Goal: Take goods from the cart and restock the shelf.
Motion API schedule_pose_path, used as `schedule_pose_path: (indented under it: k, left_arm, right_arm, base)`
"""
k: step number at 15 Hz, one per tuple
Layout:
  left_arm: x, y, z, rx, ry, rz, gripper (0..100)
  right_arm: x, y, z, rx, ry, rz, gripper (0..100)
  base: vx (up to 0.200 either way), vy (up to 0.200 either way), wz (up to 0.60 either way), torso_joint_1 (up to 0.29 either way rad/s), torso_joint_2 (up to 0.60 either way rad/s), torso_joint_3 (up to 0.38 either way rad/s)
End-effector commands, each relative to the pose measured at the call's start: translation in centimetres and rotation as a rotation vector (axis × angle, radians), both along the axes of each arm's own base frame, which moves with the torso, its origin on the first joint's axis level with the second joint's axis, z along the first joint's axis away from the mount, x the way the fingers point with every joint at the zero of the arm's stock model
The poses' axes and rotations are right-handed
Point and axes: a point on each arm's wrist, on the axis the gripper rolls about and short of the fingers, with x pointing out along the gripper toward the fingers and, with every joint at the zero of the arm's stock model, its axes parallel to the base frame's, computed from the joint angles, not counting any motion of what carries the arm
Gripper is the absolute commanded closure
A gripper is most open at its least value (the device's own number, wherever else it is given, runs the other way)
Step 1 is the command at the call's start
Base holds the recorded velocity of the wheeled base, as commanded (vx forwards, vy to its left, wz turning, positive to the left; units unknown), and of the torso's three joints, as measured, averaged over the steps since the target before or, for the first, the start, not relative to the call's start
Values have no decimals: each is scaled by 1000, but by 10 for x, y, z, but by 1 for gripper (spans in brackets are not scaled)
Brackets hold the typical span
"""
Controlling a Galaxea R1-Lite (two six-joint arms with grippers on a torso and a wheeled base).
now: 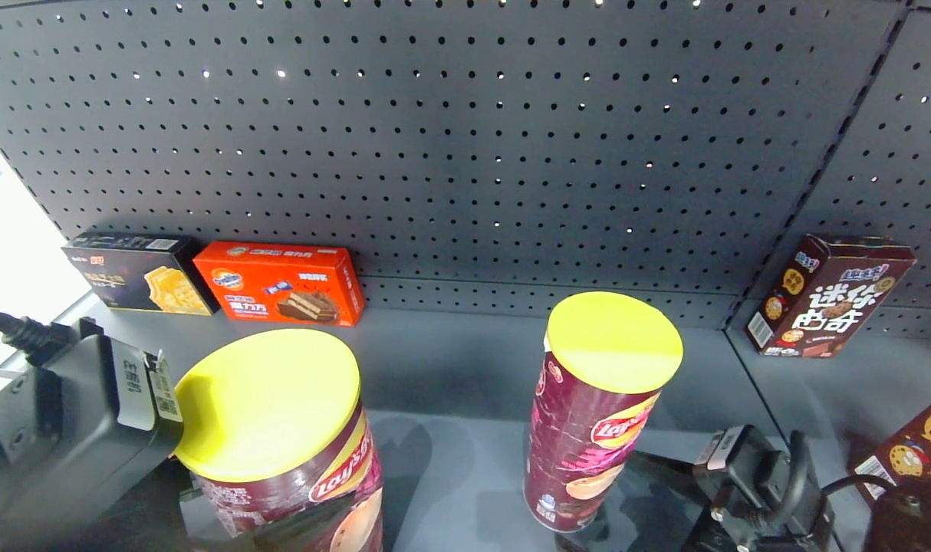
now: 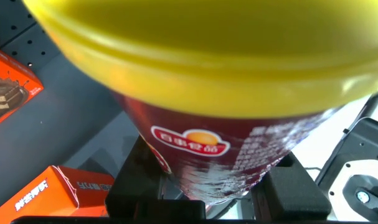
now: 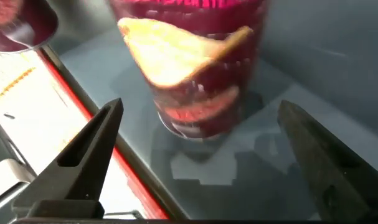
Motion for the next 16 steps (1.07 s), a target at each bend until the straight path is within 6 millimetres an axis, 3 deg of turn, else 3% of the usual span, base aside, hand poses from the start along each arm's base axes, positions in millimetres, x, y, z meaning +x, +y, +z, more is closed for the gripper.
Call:
schedule_pose_path:
  k: [1, 8, 16]
  left_arm:
    - [0, 0, 0, -1, -1, 0, 100]
    - [0, 0, 0, -1, -1, 0, 100]
    - [0, 0, -1, 1, 2, 0, 100]
  right_arm:
    - [-5, -10, 2, 21, -11, 3, 0]
    - [-9, -8, 5, 74, -25, 98, 0]
    - [-23, -36, -4, 44, -55, 150, 0]
  base:
    - [0, 0, 0, 0, 0, 0]
    - [0, 0, 0, 0, 0, 0]
    - [0, 0, 0, 0, 0, 0]
